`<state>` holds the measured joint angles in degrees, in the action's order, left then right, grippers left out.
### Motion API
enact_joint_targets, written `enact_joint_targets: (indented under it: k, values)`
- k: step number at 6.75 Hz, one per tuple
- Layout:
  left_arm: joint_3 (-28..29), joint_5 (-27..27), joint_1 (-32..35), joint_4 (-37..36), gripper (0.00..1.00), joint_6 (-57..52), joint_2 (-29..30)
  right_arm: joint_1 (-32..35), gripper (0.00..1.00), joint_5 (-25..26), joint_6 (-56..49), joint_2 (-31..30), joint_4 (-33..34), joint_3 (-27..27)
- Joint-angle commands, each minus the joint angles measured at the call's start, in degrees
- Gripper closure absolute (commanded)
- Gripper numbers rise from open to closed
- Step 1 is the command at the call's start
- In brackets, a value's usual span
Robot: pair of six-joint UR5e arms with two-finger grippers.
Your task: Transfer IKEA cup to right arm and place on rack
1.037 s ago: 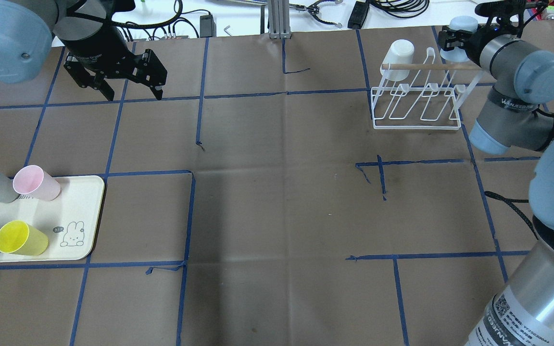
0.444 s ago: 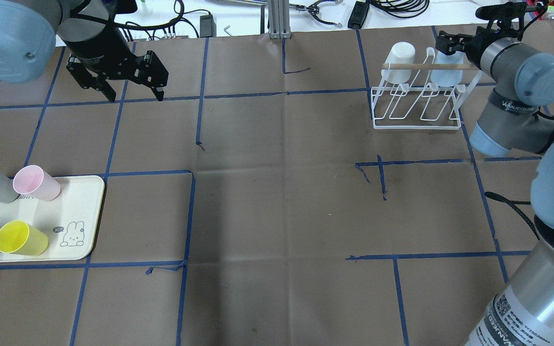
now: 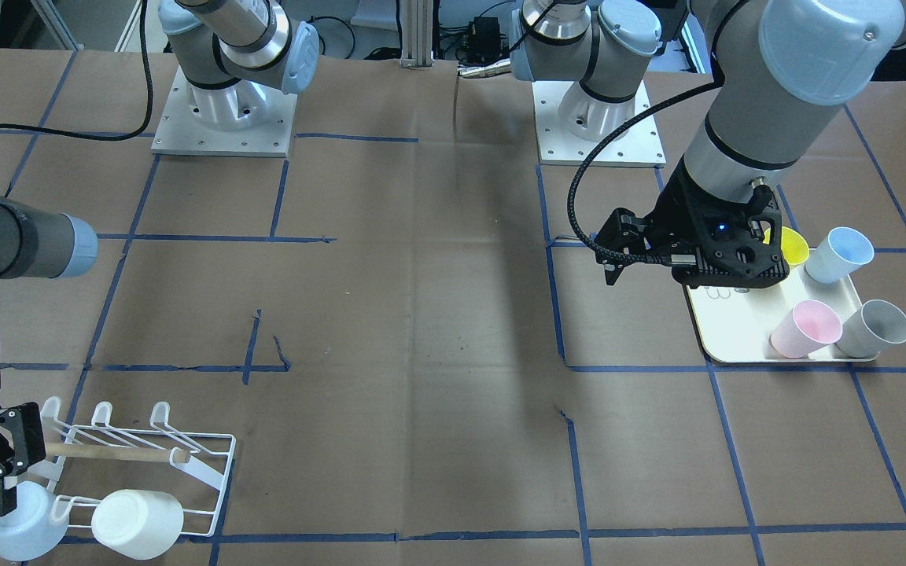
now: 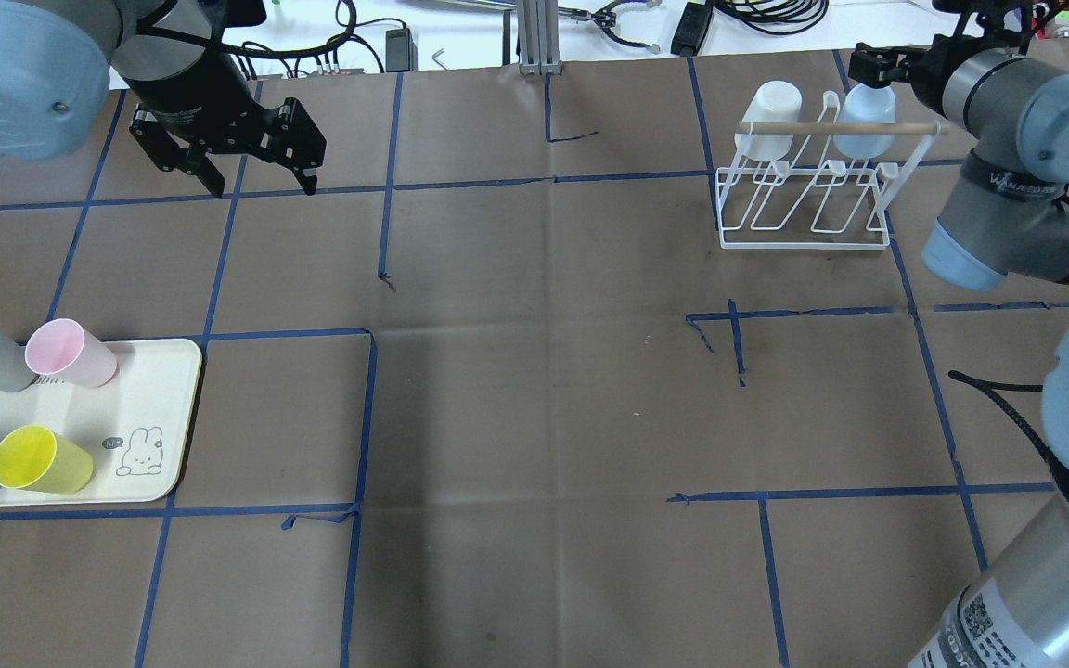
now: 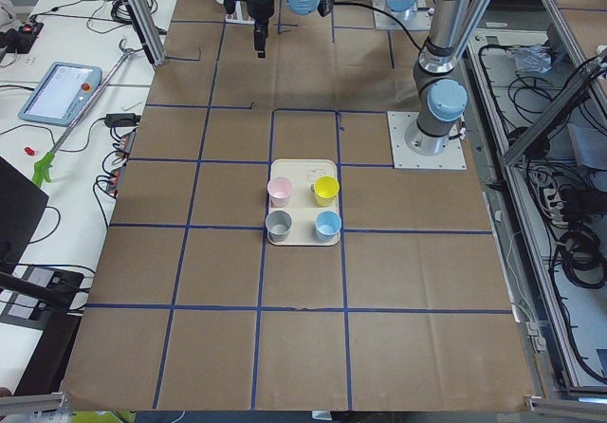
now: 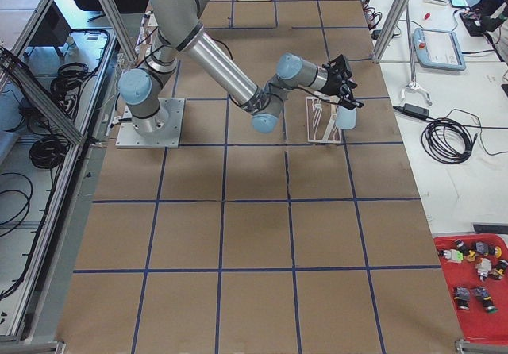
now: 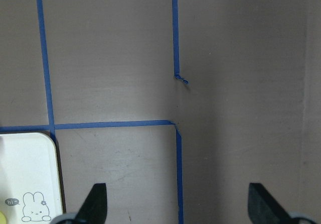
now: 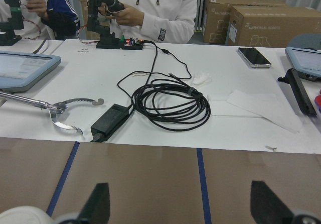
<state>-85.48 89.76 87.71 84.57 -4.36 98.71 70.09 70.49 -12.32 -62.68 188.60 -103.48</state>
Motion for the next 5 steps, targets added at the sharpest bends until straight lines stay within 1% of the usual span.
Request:
enact_joint_targets:
  k: [1, 2, 3, 4, 5]
  values:
    - [0.0, 0.1, 0.0, 0.0, 0.0, 0.0, 0.0, 0.5, 0.0, 0.9, -0.1, -11.0, -19.3, 0.1]
    - [0.0, 0.1, 0.1, 0.1, 0.0, 0.0, -0.1, 3.1, 0.0, 4.1, -0.1, -15.4, -29.4, 0.3]
    - [0.0, 1.0, 0.3, 0.0, 0.0, 0.0, 0.0, 5.4, 0.0, 7.3, 0.4, -19.3, -37.0, 0.4]
    - [0.0, 1.3, 0.4, -0.2, 0.0, 0.0, 0.1, 7.4, 0.0, 7.7, 2.3, -23.1, -47.6, 0.5]
    - [0.0, 1.3, 0.4, -0.1, 0.0, 0.1, 0.1, 8.0, 0.0, 7.8, 2.6, -26.3, -58.0, 0.5]
